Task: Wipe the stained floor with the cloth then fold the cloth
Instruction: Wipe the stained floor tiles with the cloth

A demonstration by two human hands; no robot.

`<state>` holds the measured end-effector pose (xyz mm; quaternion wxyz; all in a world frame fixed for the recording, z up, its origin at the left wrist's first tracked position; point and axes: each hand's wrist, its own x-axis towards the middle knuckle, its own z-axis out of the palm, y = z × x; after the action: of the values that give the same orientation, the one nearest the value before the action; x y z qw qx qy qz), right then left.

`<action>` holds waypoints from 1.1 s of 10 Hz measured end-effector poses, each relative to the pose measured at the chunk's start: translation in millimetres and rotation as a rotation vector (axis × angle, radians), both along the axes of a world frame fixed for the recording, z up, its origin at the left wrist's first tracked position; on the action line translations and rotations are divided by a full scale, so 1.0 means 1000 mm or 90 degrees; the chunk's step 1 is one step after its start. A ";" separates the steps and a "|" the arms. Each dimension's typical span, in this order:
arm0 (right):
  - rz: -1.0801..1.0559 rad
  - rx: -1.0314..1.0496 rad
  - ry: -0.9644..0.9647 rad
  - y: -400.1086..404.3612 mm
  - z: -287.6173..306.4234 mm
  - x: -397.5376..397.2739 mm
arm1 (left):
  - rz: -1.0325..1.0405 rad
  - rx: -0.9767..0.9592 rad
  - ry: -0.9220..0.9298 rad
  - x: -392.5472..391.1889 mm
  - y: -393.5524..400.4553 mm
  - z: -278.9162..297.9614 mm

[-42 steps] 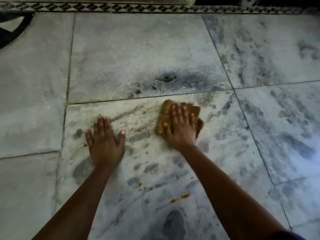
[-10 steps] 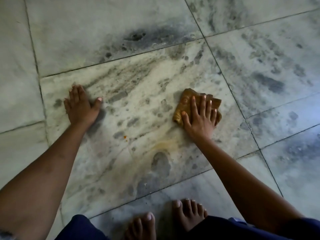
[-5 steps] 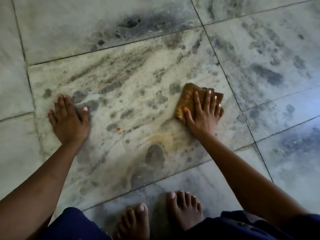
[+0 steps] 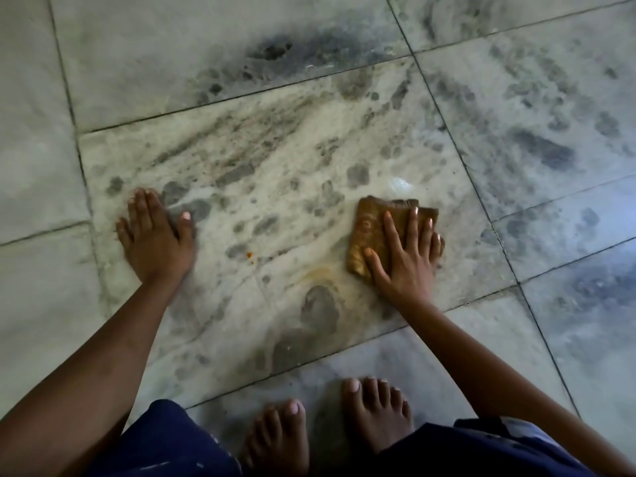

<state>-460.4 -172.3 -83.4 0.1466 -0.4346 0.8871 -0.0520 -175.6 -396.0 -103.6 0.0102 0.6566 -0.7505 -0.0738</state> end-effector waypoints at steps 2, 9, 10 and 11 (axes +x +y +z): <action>0.239 -0.007 -0.018 0.003 0.002 0.040 | -0.003 0.008 -0.003 -0.001 -0.001 0.000; 0.201 -0.010 -0.006 0.016 -0.005 0.032 | -0.005 0.020 -0.004 -0.004 0.001 0.007; 0.077 -0.004 -0.013 -0.014 -0.001 0.023 | 0.002 0.048 -0.018 -0.005 -0.003 0.009; 0.138 0.005 -0.012 -0.052 0.002 0.034 | 0.006 0.074 -0.010 -0.005 -0.004 0.012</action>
<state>-426.0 -224.2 -81.8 0.1616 -0.5270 0.8336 -0.0363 -180.9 -400.2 -91.7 -0.0334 0.6602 -0.7420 -0.1117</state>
